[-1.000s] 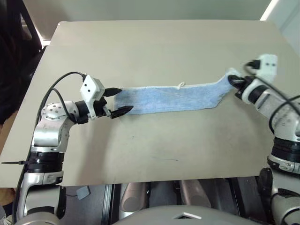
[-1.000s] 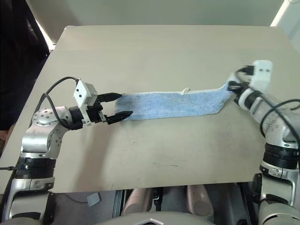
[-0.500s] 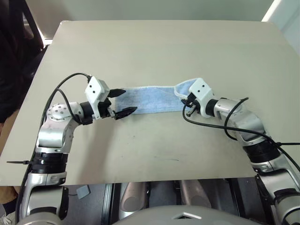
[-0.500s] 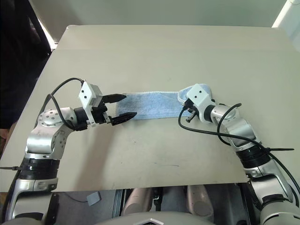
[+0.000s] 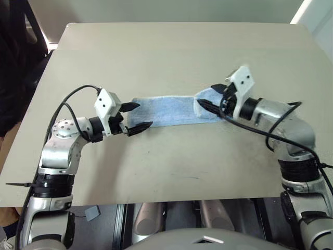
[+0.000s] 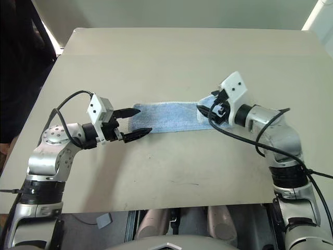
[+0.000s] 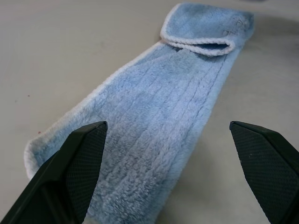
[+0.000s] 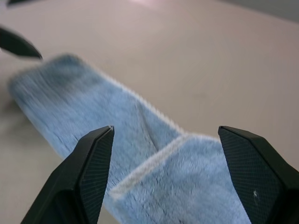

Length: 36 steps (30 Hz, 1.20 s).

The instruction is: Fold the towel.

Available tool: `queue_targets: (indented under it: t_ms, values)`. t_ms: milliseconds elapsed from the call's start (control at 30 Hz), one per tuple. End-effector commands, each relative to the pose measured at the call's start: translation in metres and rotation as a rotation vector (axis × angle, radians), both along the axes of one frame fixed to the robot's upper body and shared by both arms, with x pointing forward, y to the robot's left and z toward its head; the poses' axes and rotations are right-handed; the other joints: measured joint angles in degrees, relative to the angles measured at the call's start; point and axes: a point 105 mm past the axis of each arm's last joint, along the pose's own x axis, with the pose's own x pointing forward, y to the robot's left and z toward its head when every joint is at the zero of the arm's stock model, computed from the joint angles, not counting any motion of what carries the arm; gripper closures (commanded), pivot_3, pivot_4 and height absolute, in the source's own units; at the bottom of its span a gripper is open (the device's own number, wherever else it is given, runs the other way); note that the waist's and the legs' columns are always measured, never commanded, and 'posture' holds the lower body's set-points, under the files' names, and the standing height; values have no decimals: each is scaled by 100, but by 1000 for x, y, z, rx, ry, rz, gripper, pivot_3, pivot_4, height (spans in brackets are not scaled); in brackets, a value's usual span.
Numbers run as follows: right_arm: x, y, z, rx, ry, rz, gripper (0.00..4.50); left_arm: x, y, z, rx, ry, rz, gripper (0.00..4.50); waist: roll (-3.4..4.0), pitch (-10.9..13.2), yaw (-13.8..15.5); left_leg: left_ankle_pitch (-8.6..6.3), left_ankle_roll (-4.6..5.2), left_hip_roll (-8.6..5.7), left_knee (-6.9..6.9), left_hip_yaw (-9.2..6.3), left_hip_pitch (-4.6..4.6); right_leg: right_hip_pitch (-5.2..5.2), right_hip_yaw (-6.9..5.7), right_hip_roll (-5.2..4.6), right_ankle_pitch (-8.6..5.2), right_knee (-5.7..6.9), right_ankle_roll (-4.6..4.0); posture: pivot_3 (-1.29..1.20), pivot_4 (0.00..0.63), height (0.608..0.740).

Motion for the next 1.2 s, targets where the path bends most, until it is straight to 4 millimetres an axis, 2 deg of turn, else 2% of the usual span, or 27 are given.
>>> queue_targets:
  t_ms: [33, 67, 167, 267, 367, 467, 567, 767, 867, 1067, 1200]
  values:
    - [5, -14, 23, 87, -51, -66, 659, -3, 1, 13, -24, -39, 6, 0, 0, 0, 0, 0, 0, 0, 0, 0, 2, 2, 0, 0, 0, 1, 0, 0, 150, 736]
    - [9, -17, 22, 92, -46, -90, 659, -4, 1, 13, -28, -36, 7, 0, 0, 0, -3, 1, -1, 0, 1, 0, 3, 3, 0, 0, 1, 1, -1, 0, 150, 736]
    - [31, -30, -12, 8, 3, -209, 1273, -5, -4, 12, -73, -17, 11, 0, -4, -2, -7, 4, 0, 1, 0, -1, 15, 10, 1, 0, 3, 2, -4, 0, 150, 736]
    - [39, -29, -33, 3, 37, -220, 2319, -7, -6, 10, -82, -5, 14, 0, -2, -1, -8, 3, 1, 0, -6, -1, 31, 23, 4, -1, 3, 1, -3, 0, 150, 736]
    - [45, -29, -71, -40, 111, -233, 3377, -10, -5, 10, -114, 12, 33, 0, -2, -1, -15, 2, -2, 1, -12, -1, 32, 17, 3, 0, 2, 4, -5, 0, 150, 736]
    - [46, -33, -99, -96, 158, -244, 4486, -14, -3, 12, -153, 23, 61, 0, -1, -1, -21, 1, -3, 1, -14, -1, 31, 17, 2, 0, 2, 1, -5, 0, 150, 736]
    - [45, -36, -111, -142, 156, -242, 4486, -19, -1, 12, -190, 37, 100, 0, -5, -3, -37, 0, -4, 3, -13, -1, 47, 36, 0, 0, 1, -2, -6, 0, 150, 736]
    - [41, -24, -65, -110, -41, -163, 4486, -33, 8, 12, -336, 109, 233, 0, -4, -2, -39, -5, -4, 2, -15, -1, 92, 87, 4, -1, -5, -9, -6, 0, 150, 736]
    - [35, -20, -32, -98, -162, -104, 4486, -42, 15, 5, -424, 186, 341, 0, 0, 0, -53, -7, -8, 1, -19, 1, 90, 84, 5, 0, -9, -9, -5, 0, 150, 736]
    - [28, -15, 5, -79, -278, -51, 4486, -53, 22, -15, -556, 375, 496, 0, 0, 0, -60, -7, -18, 5, -26, -1, 93, 84, 2, 5, -18, -9, -10, 0, 150, 736]
    - [26, -14, 17, -80, -321, -28, 4486, -55, 18, -25, -694, 503, 577, 0, 0, 0, -56, -3, -18, 4, -24, 0, 99, 94, 2, 6, -19, -11, -10, 0, 150, 736]
